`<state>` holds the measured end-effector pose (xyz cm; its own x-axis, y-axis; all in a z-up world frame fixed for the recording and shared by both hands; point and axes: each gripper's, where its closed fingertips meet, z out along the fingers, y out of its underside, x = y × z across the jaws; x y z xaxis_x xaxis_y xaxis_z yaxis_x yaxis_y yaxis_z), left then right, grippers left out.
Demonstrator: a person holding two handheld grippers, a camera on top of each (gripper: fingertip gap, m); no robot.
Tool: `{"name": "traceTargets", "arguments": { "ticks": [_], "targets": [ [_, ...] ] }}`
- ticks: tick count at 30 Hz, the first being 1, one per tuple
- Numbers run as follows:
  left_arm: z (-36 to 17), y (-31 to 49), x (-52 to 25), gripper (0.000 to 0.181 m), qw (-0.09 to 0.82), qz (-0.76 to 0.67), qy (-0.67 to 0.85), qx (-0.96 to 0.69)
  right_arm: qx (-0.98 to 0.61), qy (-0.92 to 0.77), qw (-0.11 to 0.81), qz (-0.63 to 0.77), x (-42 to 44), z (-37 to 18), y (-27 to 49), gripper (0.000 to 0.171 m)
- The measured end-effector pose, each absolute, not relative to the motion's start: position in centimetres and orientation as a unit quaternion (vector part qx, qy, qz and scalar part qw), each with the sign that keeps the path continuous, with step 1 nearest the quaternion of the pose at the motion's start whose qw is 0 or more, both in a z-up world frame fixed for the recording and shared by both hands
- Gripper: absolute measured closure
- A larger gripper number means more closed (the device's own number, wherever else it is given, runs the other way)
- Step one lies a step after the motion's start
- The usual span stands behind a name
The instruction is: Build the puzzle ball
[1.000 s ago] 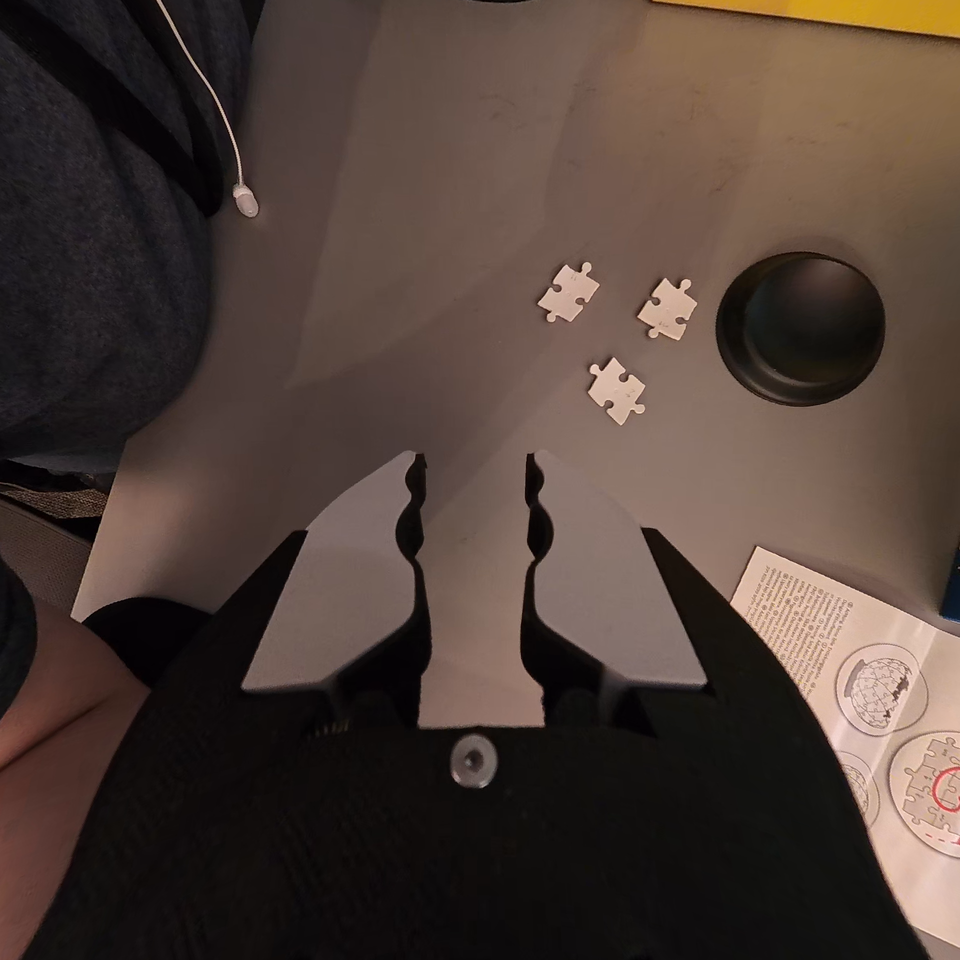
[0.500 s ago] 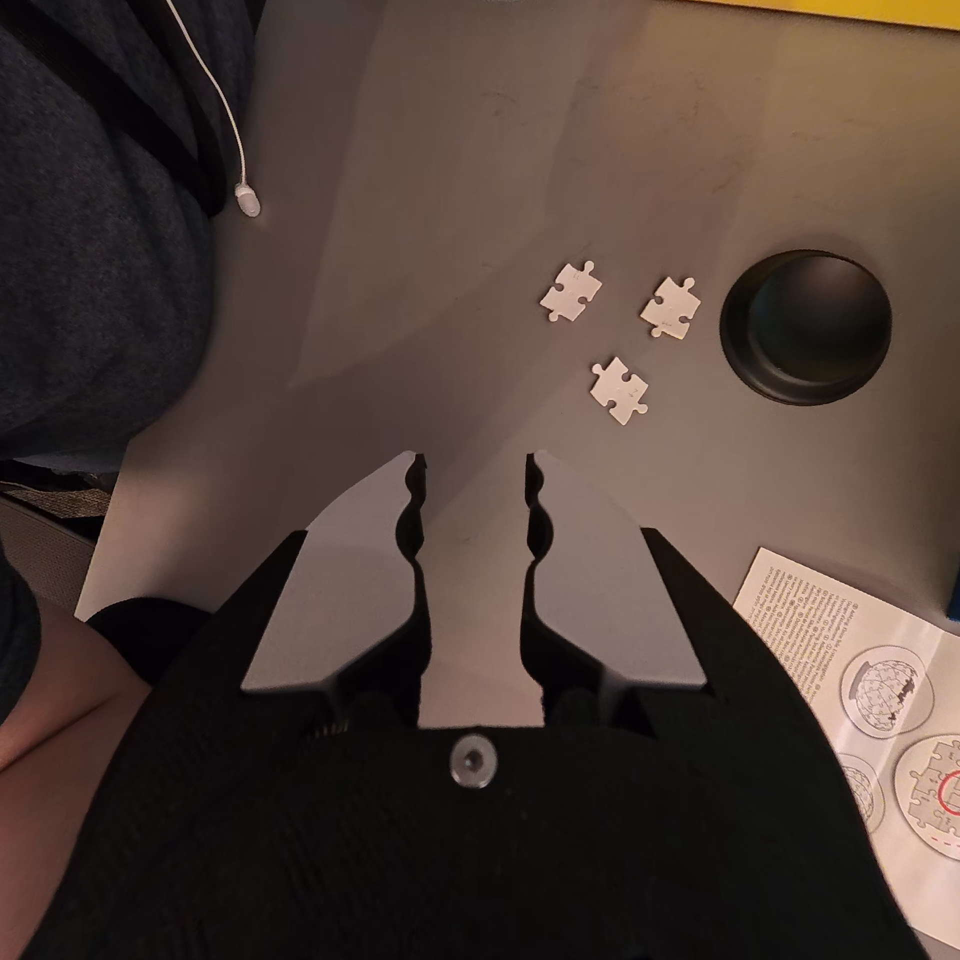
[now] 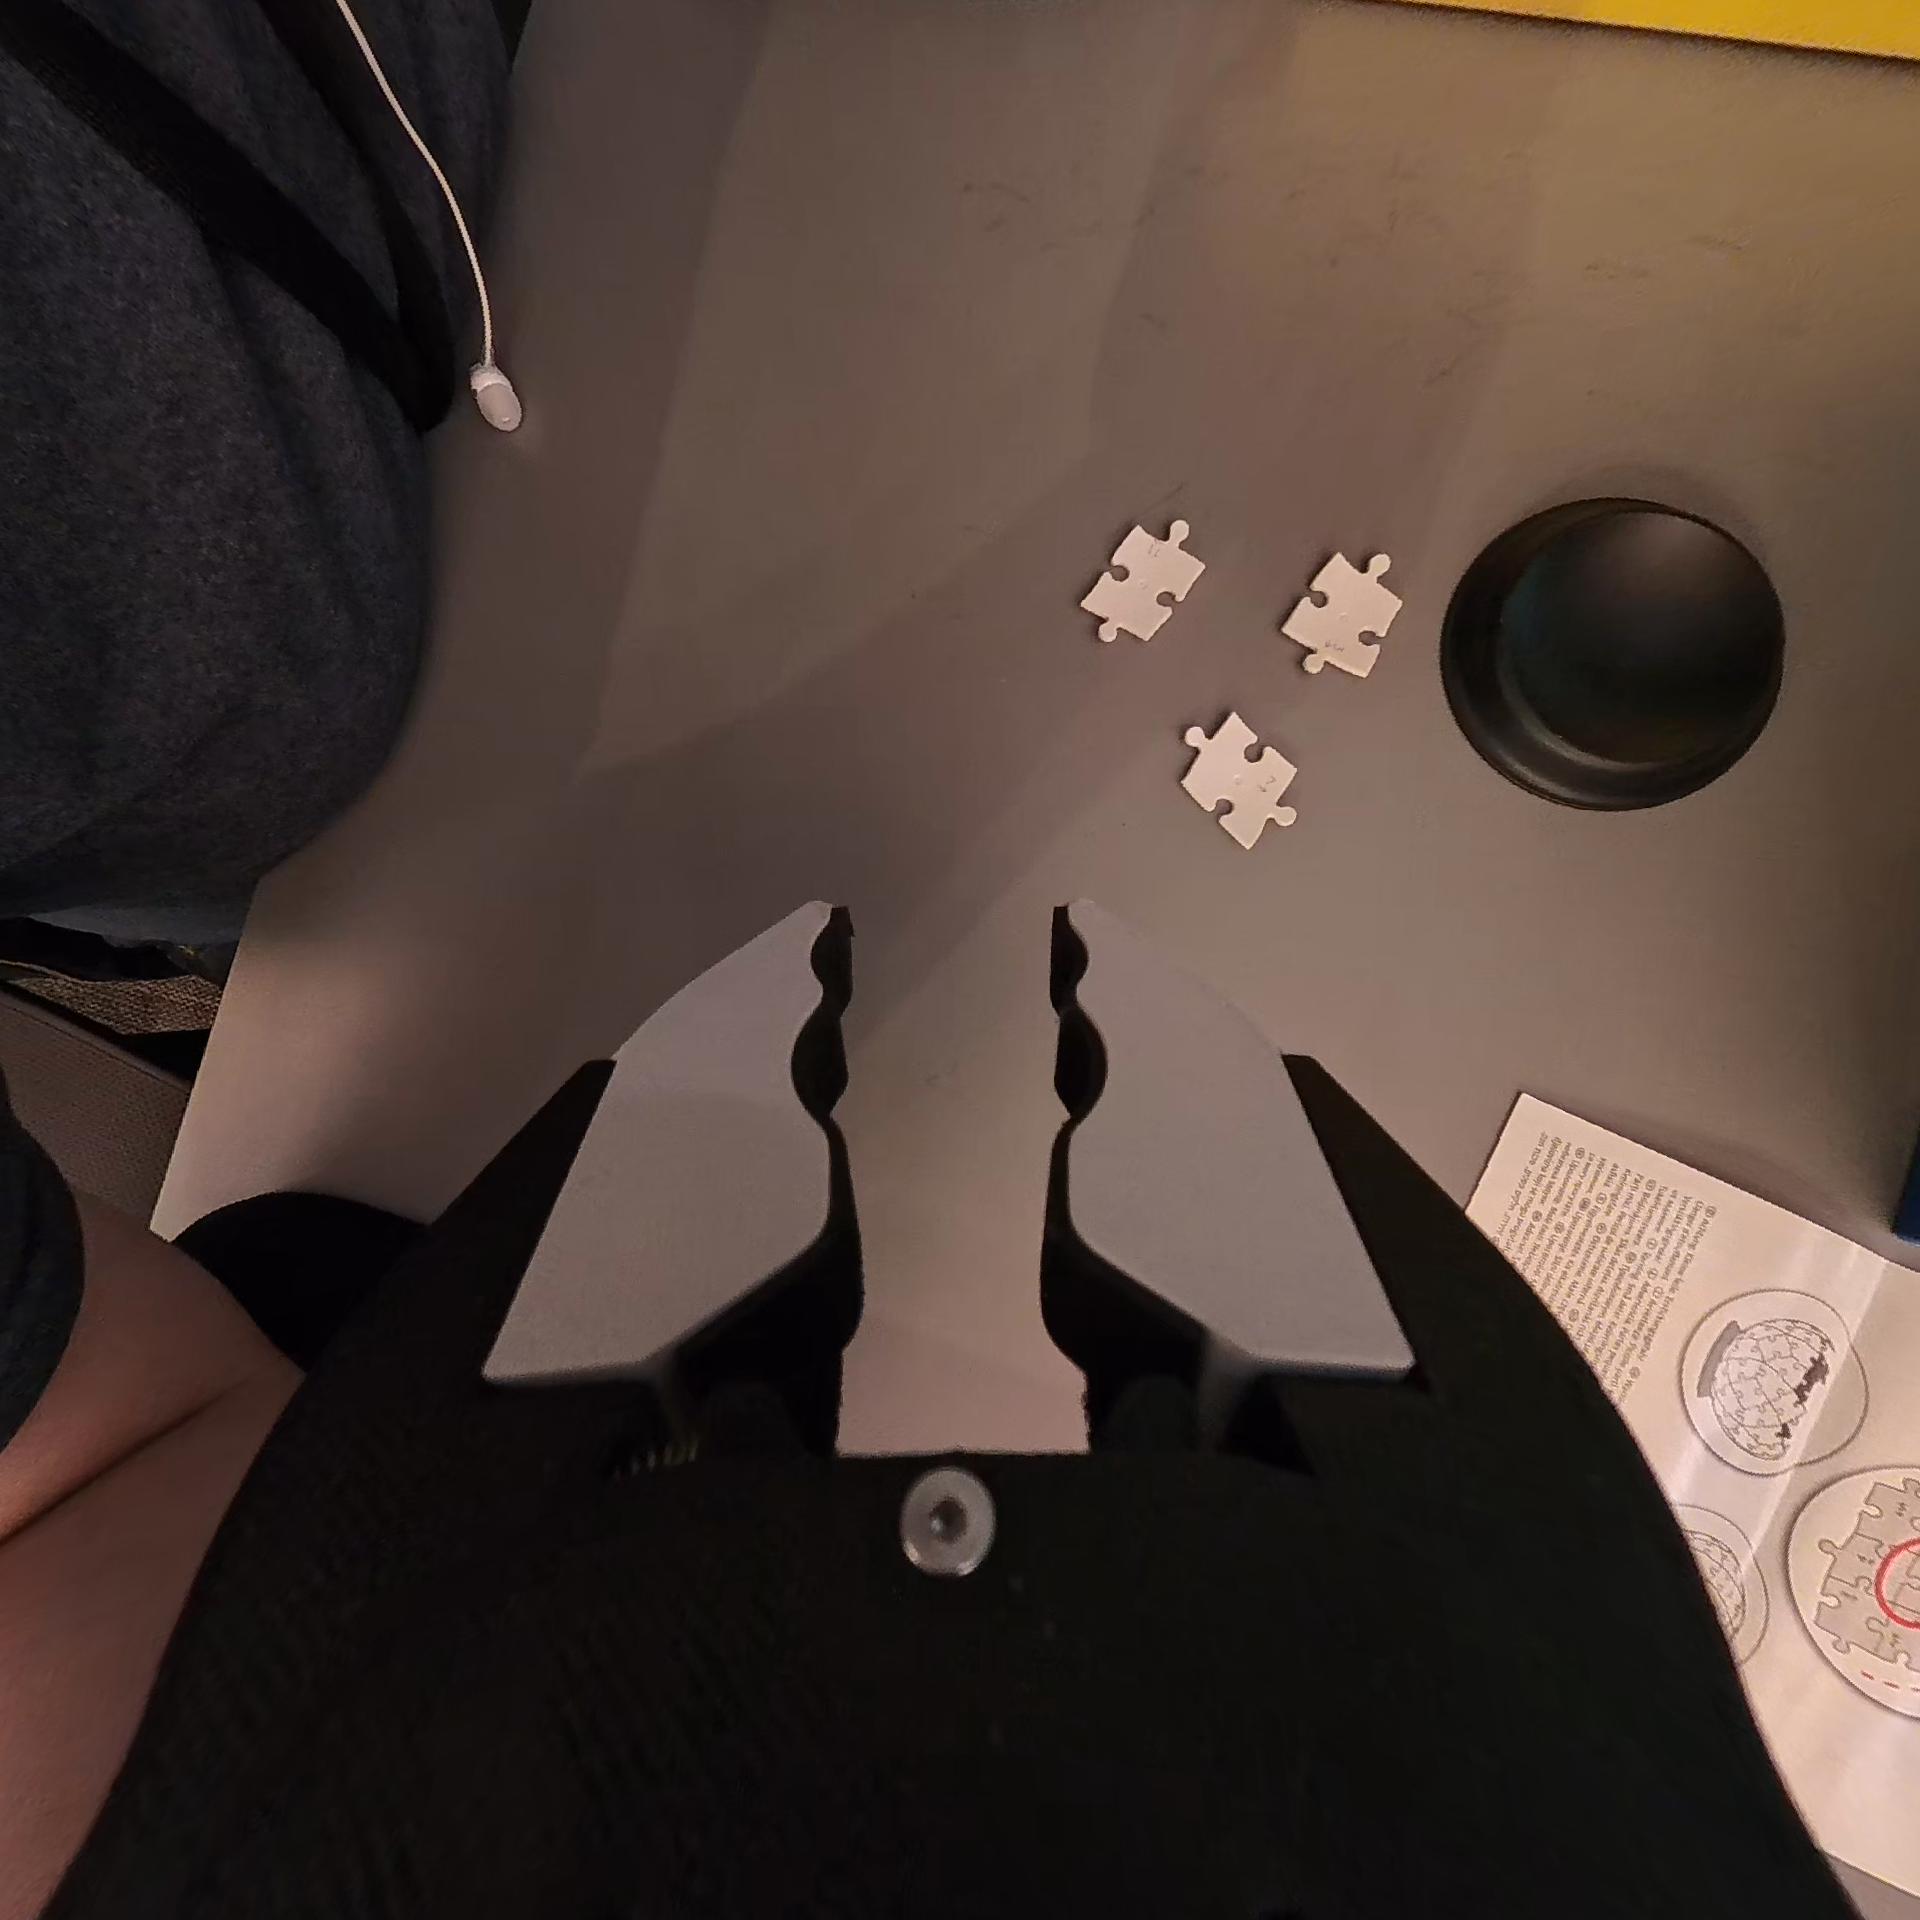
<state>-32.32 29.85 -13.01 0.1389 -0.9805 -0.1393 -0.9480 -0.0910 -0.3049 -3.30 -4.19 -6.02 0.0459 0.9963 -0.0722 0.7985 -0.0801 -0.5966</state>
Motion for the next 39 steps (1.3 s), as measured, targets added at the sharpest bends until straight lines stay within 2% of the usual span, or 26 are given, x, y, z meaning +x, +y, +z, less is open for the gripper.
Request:
{"name": "traceTargets", "arguments": {
  "ticks": [5, 16, 22, 25, 29, 31, 39],
  "targets": [
    [-12.1, 30.1, -32.1, 0.177, 0.166, -0.085, 0.617, -0.764, -0.693, -0.647, 0.205, 0.242, -3.3, -6.0, -4.2, 0.133],
    [-10.9, 28.0, -32.3, 0.178, 0.088, -0.21, 0.47, -0.853, -0.693, -0.649, 0.202, 0.242, -3.2, -6.0, -4.3, 0.133],
    [-13.0, 28.4, -34.1, 0.179, 0.064, -0.158, 0.446, -0.879, -0.692, -0.65, 0.2, 0.242, -3.3, -6.1, -4.3, 0.133],
    [-13.2, 29.4, -34.4, 0.175, 0.093, -0.115, 0.455, -0.878, -0.692, -0.65, 0.201, 0.243, -3.3, -6.1, -4.4, 0.133],
    [-12.5, 30.1, -34.3, 0.15, 0.137, -0.068, 0.485, -0.861, -0.692, -0.65, 0.199, 0.242, -3.3, -6.2, -4.3, 0.133],
    [-12.2, 29.3, -33.6, 0.143, 0.153, -0.068, 0.523, -0.836, -0.692, -0.65, 0.2, 0.242, -3.3, -6.1, -4.4, 0.133],
    [-13.5, 26.5, -31.3, 0.139, 0.169, -0.046, 0.655, -0.735, -0.69, -0.652, 0.2, 0.241, -3.4, -6.0, -4.5, 0.133]
  ]
}}
